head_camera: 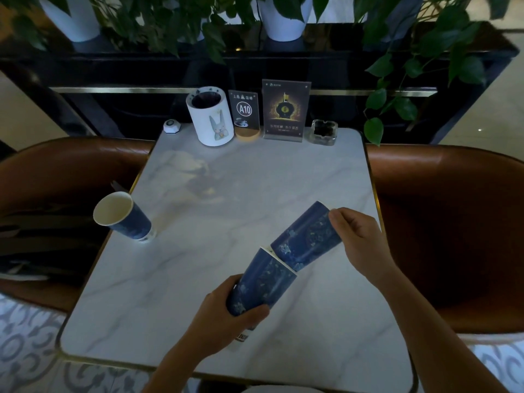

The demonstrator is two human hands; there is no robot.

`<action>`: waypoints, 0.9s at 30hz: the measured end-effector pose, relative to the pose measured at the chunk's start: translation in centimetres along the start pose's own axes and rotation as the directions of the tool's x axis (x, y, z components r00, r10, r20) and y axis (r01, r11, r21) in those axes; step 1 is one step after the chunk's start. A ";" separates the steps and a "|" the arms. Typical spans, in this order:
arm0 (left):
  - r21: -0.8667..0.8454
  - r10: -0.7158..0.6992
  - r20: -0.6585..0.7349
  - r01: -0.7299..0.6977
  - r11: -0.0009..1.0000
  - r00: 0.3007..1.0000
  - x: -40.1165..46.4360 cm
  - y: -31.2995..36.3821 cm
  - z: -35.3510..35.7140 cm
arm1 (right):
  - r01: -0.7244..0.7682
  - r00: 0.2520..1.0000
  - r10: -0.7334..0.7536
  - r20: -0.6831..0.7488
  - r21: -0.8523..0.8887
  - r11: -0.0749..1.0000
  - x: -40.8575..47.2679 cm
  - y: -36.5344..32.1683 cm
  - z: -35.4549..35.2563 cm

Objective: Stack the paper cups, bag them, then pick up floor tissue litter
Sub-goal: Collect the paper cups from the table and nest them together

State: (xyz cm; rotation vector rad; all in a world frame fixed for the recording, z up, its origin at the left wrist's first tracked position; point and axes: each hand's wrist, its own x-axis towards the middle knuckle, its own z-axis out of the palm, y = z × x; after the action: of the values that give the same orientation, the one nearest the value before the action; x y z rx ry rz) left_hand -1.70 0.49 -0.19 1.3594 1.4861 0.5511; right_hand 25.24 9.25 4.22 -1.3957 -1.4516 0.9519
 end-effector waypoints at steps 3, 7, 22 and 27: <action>-0.004 0.008 0.023 -0.007 1.000 1.000 0.0 0.0 -0.1 | -0.039 0.999 0.038 0.033 0.028 0.999 -0.2 0.1 0.6; -0.036 0.007 0.055 -0.005 0.999 0.998 0.0 0.4 0.1 | -0.077 0.991 0.073 0.110 0.037 0.996 -0.6 -0.1 1.5; -0.053 0.002 0.051 0.001 0.999 0.999 0.2 1.2 0.1 | -0.119 0.975 0.103 0.194 0.073 0.990 -1.5 -0.8 2.8; -0.038 0.000 0.046 0.002 0.999 0.999 0.4 1.7 0.4 | -0.147 0.948 0.120 0.296 0.072 0.987 -3.4 -0.9 4.7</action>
State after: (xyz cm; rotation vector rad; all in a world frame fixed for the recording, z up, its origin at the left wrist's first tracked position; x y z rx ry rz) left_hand -0.52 1.15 0.94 1.3332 1.4325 0.5417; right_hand 20.40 6.03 3.33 -1.3394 -1.5172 1.3412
